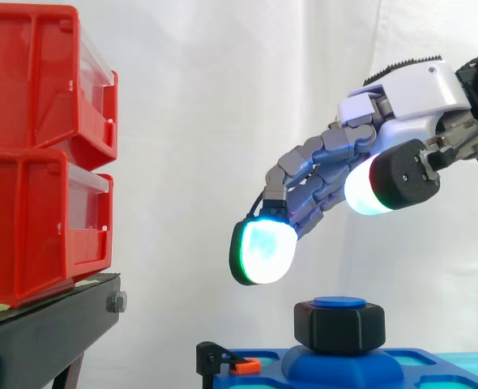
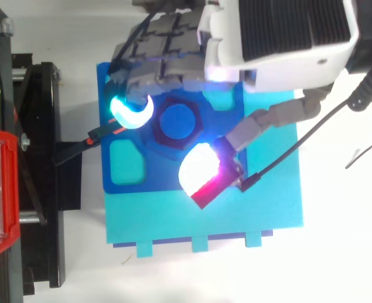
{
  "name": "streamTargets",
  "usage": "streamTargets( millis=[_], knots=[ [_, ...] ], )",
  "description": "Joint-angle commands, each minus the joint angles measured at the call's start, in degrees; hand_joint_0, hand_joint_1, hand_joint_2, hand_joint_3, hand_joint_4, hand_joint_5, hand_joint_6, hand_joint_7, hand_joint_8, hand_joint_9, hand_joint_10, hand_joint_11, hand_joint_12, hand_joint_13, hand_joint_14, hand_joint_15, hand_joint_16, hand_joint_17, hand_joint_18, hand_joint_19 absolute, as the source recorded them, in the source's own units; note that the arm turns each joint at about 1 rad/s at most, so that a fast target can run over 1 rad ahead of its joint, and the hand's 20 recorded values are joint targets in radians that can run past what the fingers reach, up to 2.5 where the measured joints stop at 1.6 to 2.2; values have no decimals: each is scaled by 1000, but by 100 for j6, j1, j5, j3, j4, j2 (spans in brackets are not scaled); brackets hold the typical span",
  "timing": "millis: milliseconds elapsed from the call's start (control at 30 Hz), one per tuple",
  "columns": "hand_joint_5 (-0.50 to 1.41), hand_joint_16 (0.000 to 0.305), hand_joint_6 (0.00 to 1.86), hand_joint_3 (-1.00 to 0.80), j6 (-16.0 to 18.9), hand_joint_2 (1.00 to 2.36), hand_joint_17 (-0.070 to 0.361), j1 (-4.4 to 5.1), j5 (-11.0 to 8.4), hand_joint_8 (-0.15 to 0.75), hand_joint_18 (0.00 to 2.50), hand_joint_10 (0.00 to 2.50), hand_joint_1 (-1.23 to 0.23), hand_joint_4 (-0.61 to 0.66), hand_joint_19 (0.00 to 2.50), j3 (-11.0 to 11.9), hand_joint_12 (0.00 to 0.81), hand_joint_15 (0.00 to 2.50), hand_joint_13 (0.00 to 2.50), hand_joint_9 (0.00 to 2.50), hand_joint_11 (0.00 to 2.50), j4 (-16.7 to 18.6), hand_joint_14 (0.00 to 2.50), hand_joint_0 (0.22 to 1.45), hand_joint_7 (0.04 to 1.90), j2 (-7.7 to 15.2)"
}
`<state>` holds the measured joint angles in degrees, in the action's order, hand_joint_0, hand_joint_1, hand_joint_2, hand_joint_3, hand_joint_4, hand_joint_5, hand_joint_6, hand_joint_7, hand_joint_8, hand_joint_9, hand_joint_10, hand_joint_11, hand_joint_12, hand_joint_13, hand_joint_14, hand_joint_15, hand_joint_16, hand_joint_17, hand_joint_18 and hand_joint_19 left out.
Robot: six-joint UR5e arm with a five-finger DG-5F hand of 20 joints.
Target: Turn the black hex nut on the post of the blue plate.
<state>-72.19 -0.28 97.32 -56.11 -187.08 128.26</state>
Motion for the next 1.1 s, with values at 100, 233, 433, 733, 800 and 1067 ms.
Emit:
streamTargets(
  millis=[100,233,433,733,800,1067],
  knots=[
    [-183,58,502,-500,12,1000,131,248,-310,264,193,0,-406,235,190,-5,388,108,441,410,0,14,4,475,804,-3],
    [-183,58,502,-500,21,1000,131,388,-495,264,193,0,-407,231,189,-31,388,104,441,408,0,-13,5,475,803,-3],
    [-182,58,502,-500,30,1000,131,459,-521,264,194,0,-406,232,191,-49,388,101,442,410,0,-101,4,475,807,-3],
    [-182,58,503,-500,30,1000,131,476,-512,265,193,0,-405,231,195,-163,389,104,440,413,0,-110,4,475,800,-3],
    [-182,58,503,-500,30,1000,131,476,-512,264,192,0,-404,233,190,-172,389,105,441,413,0,-110,4,476,803,-3],
    [-182,58,503,-500,30,1000,131,459,-512,264,192,0,-405,233,191,-181,389,108,440,408,0,-153,4,476,803,-3]
  ],
)
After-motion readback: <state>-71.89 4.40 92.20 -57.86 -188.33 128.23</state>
